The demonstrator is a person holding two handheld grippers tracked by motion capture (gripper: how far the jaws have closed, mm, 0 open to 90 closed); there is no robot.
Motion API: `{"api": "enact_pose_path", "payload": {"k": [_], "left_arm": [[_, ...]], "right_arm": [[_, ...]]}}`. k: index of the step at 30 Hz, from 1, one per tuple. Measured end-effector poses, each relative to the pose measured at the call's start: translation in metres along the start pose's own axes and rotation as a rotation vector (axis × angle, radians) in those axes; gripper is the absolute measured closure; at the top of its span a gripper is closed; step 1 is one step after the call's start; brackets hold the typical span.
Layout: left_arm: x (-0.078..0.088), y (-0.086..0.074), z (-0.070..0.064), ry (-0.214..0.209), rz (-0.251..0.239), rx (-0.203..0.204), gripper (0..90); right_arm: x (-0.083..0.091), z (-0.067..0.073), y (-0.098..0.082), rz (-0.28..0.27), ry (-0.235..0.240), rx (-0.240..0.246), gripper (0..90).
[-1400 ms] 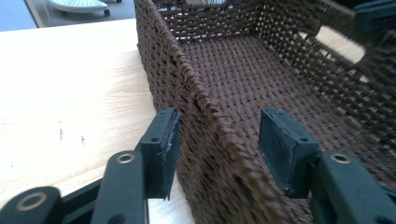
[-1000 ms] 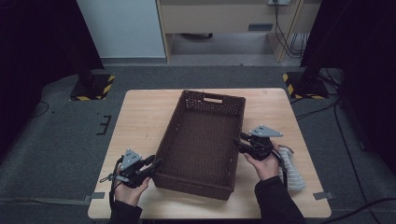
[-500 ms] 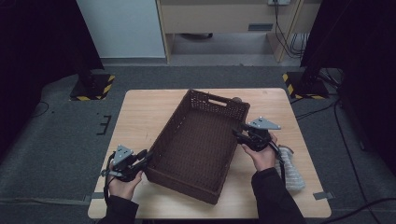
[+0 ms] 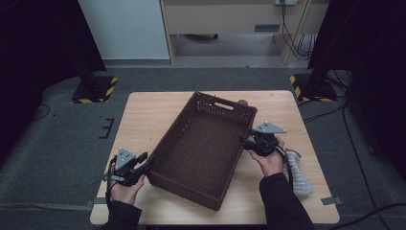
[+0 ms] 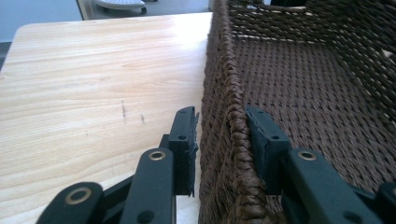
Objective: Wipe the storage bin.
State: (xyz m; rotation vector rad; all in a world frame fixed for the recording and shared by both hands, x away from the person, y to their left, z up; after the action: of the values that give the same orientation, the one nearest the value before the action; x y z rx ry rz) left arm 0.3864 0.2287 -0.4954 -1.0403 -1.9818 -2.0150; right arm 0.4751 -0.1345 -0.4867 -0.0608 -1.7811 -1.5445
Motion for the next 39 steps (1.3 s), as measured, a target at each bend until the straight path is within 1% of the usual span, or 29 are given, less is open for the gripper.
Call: {"api": "enact_pose_path", "payload": {"k": [3,6,7,9,10,11,13,15,16,18,19,20,22,24,26,28,29,30,31,32,33,34,35,39], "left_arm": [[-0.003,0.001,0.006,0.011,-0.002,0.011,65.3],[-0.007,0.004,0.011,0.021,-0.006,0.029,67.5],[-0.008,0.004,0.012,0.026,-0.008,0.029,68.5],[-0.010,0.006,0.014,0.033,-0.009,0.033,69.3],[-0.011,0.007,0.016,0.038,-0.010,0.033,69.5],[-0.012,0.007,0.017,0.041,-0.011,0.032,69.8],[-0.014,0.009,0.020,0.045,-0.015,0.032,69.6],[-0.015,0.009,0.023,0.053,-0.020,0.041,68.7],[-0.015,0.009,0.023,0.054,-0.023,0.046,67.9],[-0.013,0.009,0.023,0.058,-0.029,0.050,65.0],[-0.012,0.010,0.023,0.062,-0.034,0.050,63.7],[-0.009,0.010,0.023,0.063,-0.039,0.058,62.5],[-0.003,0.011,0.021,0.058,-0.047,0.066,59.2],[0.001,0.009,0.019,0.050,-0.035,0.069,55.4],[0.003,0.007,0.016,0.050,-0.034,0.067,55.1],[0.002,0.007,0.016,0.053,-0.025,0.079,56.0],[0.001,0.008,0.017,0.060,-0.024,0.077,58.3],[0.000,0.008,0.019,0.078,-0.022,0.067,61.3],[-0.002,0.008,0.020,0.077,-0.020,0.066,63.1],[-0.004,0.008,0.022,0.074,-0.017,0.072,63.5],[-0.006,0.008,0.024,0.080,-0.014,0.071,64.4],[-0.007,0.008,0.026,0.071,-0.010,0.079,68.4],[-0.008,0.008,0.028,0.061,-0.014,0.091,68.7],[-0.013,0.012,0.037,0.073,-0.012,0.083,67.8]], "right_arm": [[0.006,0.005,-0.005,-0.024,0.016,-0.029,53.5],[0.011,0.009,-0.006,-0.016,0.040,-0.032,53.2],[0.013,0.008,-0.004,-0.021,0.038,-0.017,56.7],[0.016,0.003,0.003,-0.051,0.014,-0.012,53.6],[0.016,0.000,0.006,-0.060,0.007,-0.022,51.4],[0.015,-0.003,0.008,-0.060,-0.003,-0.021,49.8],[0.011,-0.008,0.010,-0.052,-0.026,-0.014,49.4],[0.007,-0.012,0.010,-0.036,-0.040,-0.011,49.4],[0.005,-0.013,0.008,-0.021,-0.051,0.002,49.7],[0.003,-0.013,0.003,-0.008,-0.069,0.020,49.7],[0.003,-0.013,0.002,-0.022,-0.072,0.022,50.3],[0.003,-0.013,0.002,-0.029,-0.070,0.018,50.5],[0.005,-0.012,0.000,-0.032,-0.047,-0.017,52.1],[0.007,-0.012,-0.001,-0.032,-0.034,-0.023,53.9],[0.008,-0.010,-0.002,-0.035,-0.033,-0.034,54.5],[0.010,-0.009,-0.003,-0.043,-0.028,-0.037,57.3],[0.011,-0.007,-0.003,-0.046,-0.027,-0.039,57.2],[0.011,-0.005,-0.004,-0.044,-0.027,-0.036,57.2],[0.012,-0.005,-0.004,-0.049,-0.032,-0.031,57.1],[0.013,-0.004,-0.004,-0.046,-0.027,-0.027,56.7],[0.014,-0.004,-0.003,-0.043,-0.024,-0.023,54.7],[0.015,-0.004,-0.003,-0.040,-0.024,-0.020,51.6],[0.015,-0.005,-0.003,-0.041,-0.033,-0.015,50.3],[0.017,-0.015,0.003,-0.068,-0.061,-0.021,47.9]]}}
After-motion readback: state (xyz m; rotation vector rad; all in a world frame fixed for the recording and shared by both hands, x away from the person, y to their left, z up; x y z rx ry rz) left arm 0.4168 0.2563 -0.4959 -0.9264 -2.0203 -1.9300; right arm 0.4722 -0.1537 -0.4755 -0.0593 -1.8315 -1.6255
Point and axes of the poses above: each handheld gripper's, and its own axes: x roughly backward along the jaws, y roughly out of its top, z roughly to its left, the point moved 8 cm from there along -x, roughly forward along the jaws, and after that the axes turned 5 degrees about z, right-handed, at the moved point
